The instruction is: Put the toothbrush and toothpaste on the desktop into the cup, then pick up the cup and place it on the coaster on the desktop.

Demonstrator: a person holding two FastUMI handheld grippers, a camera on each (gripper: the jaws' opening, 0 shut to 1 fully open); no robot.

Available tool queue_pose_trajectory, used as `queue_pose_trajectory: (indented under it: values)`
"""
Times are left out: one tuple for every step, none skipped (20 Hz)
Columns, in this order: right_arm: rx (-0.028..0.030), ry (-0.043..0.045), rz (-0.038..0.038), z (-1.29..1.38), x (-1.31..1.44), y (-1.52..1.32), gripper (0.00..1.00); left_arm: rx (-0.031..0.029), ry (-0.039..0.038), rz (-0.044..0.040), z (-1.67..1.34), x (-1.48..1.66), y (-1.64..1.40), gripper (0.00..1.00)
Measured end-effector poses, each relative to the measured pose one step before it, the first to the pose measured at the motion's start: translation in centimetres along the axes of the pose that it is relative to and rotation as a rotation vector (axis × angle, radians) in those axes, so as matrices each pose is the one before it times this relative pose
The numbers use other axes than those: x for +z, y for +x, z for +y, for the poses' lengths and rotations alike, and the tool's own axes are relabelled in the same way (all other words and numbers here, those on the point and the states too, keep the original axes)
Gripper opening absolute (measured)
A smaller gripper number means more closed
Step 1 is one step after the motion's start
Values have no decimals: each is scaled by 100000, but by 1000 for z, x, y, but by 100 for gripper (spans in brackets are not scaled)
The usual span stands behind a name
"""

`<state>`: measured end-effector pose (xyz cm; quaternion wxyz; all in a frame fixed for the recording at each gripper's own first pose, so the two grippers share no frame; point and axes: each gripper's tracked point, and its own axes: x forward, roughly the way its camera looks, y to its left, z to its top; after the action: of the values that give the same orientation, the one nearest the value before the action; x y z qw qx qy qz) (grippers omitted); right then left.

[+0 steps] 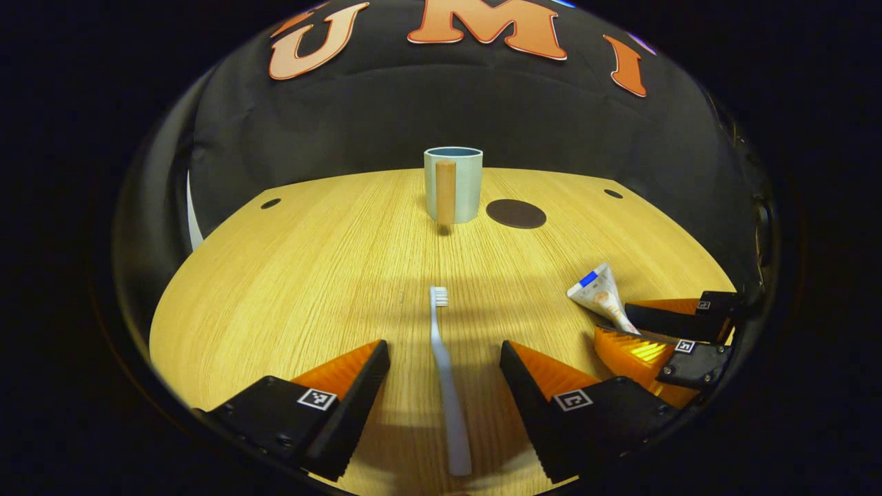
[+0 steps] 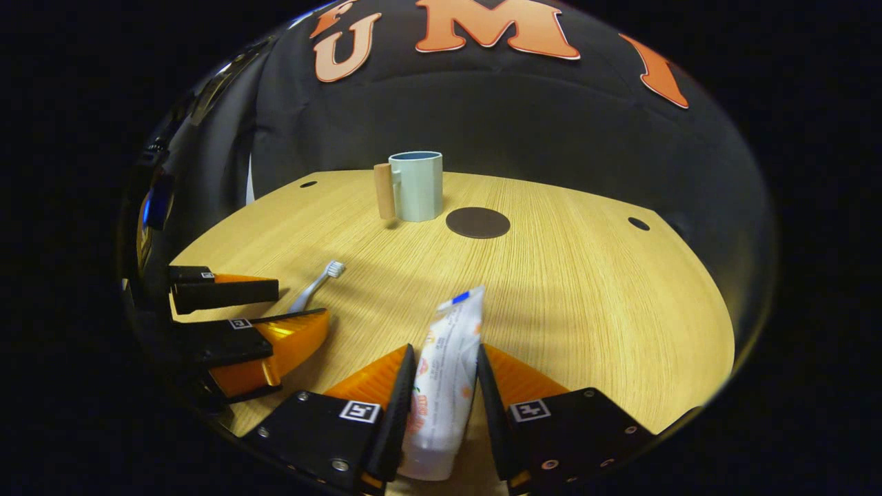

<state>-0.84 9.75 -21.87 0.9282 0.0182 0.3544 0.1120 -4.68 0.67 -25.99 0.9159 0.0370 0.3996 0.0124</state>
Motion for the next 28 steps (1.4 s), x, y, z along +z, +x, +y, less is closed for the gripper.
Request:
queue_pose_trajectory:
  values:
    - [-1334,1204,580,-452,73,-55,45,15,451,857,-98,-83,-55,96]
    - [200,2458,726,-177,-1,146,37,-937,-655,420,-371,15,-1,94]
    - [1289,2712,1198,-183,-155,95,22,349,231,1041,-353,43,1,84]
    - [1419,2488,615,-450,43,-79,20,-663,24,750,-350,87,-111,81]
    - [1323,1964,403,-33,29,-48,16,-306,316,1147,-194,-116,6,78]
    - [1340,282,221,55,8,-183,15,-315,-84,553,-162,-30,6,64]
    - [293,359,-577,-82,141,-64,13,-402,-779,249,-261,56,290,49]
    - [-56,-285,-1251,-88,282,-210,13,935,-1001,223,27,-70,-111,35]
    - [51,-701,-2237,-8,660,-261,13,766,-741,0,70,-99,-34,8]
    - [836,-365,-2444,171,629,-443,13,-322,-399,-273,83,223,100,9]
    - [1015,-161,-2016,193,780,-338,13,-284,-136,-359,135,-343,107,8]
    - [673,-314,-1765,123,399,-440,13,-700,36,-362,48,-147,728,8]
    - [-75,-287,-1739,-143,534,-233,12,-521,-12,-346,116,105,28,5]
    - [-108,-264,-1478,-146,440,-217,12,-1205,-330,-1123,186,66,31,4]
    - [-245,25,-997,-126,324,-169,12,-876,-319,-984,405,-760,-64,4]
    - [76,192,-861,12,315,-132,12,-698,-326,-1145,327,-193,264,4]
    - [143,417,-996,-73,382,-174,12,-539,-281,-836,411,-85,12,4]
    - [-109,401,-943,-86,310,-228,12,66,-134,-1918,407,120,18,4]
    - [-316,384,-1275,-203,377,-126,12,881,-416,-2364,697,120,33,4]
    - [-327,215,-990,-132,390,-122,12,858,-28,-2880,550,351,55,4]
    - [-144,154,-1235,-159,601,37,12,43,398,-3057,132,207,235,4]
    - [-66,-173,-931,-160,433,-155,12,6,682,-3171,121,355,100,4]
    - [95,-69,-1117,73,455,87,12,-671,296,-3085,-139,150,171,4]
    - [531,-95,-1746,23,469,17,12,-1183,-648,-3549,-170,450,40,4]
    - [289,91,-1369,39,495,43,12,-756,-6,-2744,-383,352,190,4]
    - [363,-173,-1037,113,240,-83,12,-337,397,-2586,-193,429,113,3]
    - [301,-272,-1074,75,472,39,12,-63,407,-3111,-19,735,191,4]
    - [166,-283,-1229,-25,497,38,12,319,257,-2865,144,753,81,4]
